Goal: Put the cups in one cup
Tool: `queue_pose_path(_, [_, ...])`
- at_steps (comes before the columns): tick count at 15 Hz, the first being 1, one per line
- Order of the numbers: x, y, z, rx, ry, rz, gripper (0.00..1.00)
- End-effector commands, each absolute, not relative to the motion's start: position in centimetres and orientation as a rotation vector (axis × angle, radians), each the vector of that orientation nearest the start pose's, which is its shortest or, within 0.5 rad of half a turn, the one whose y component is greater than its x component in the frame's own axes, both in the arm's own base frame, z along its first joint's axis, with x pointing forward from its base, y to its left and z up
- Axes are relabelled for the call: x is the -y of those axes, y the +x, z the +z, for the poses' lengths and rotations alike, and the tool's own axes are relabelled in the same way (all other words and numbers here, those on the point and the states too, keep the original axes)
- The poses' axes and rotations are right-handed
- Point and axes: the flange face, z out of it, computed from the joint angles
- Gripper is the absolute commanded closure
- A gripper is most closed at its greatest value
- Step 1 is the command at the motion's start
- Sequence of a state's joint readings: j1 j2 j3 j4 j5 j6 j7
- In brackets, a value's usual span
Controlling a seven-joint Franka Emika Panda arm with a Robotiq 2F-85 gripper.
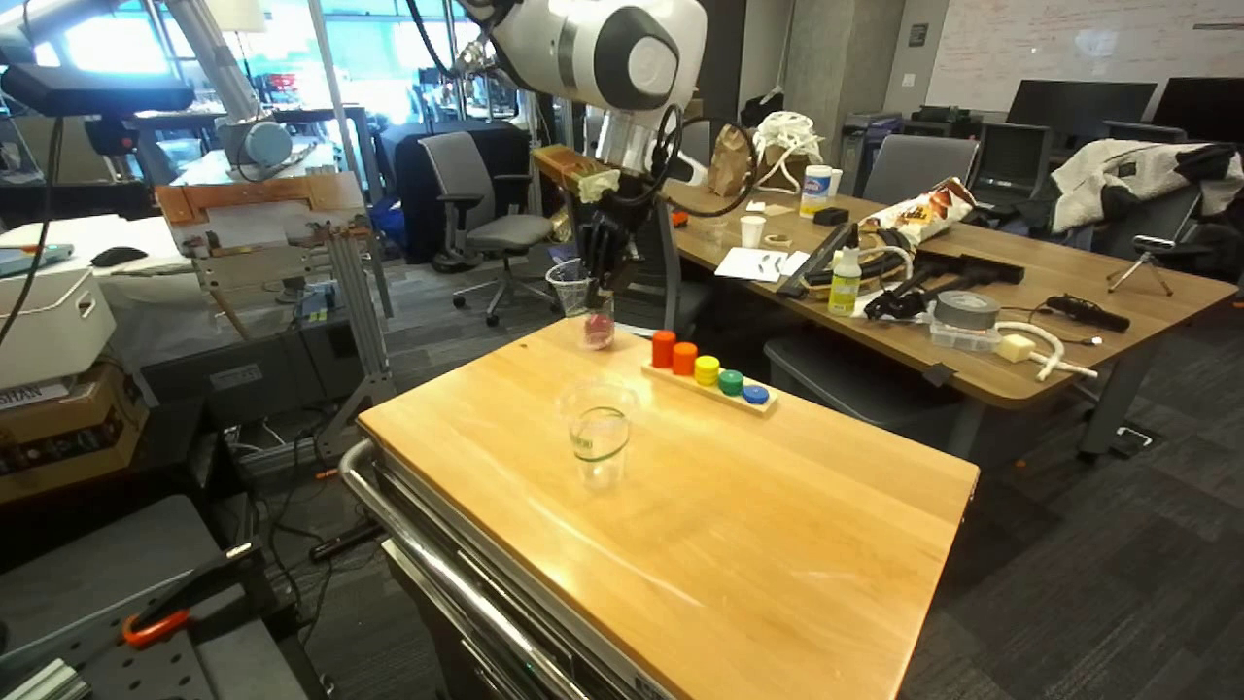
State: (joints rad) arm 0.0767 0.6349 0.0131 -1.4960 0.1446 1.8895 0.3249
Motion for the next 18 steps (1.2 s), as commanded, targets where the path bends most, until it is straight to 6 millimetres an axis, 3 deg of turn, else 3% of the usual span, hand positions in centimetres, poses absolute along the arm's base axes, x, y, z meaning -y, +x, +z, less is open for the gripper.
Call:
queue_pose_path(1, [-2.7,66.3,33.7,-0.598,-2.976,0.325,0.99])
queue_pose_path(4, [0.4,64.8,36.3,-0.696,-2.970,0.290,0.99])
queue_pose_path(7, [2.4,62.2,37.0,-0.758,-2.969,0.307,0.99])
queue_pose_path(12, [3.5,58.5,35.7,-0.785,-2.943,0.390,0.99])
queue_pose_path(18, [3.6,56.6,32.7,-0.797,-2.925,0.488,0.99])
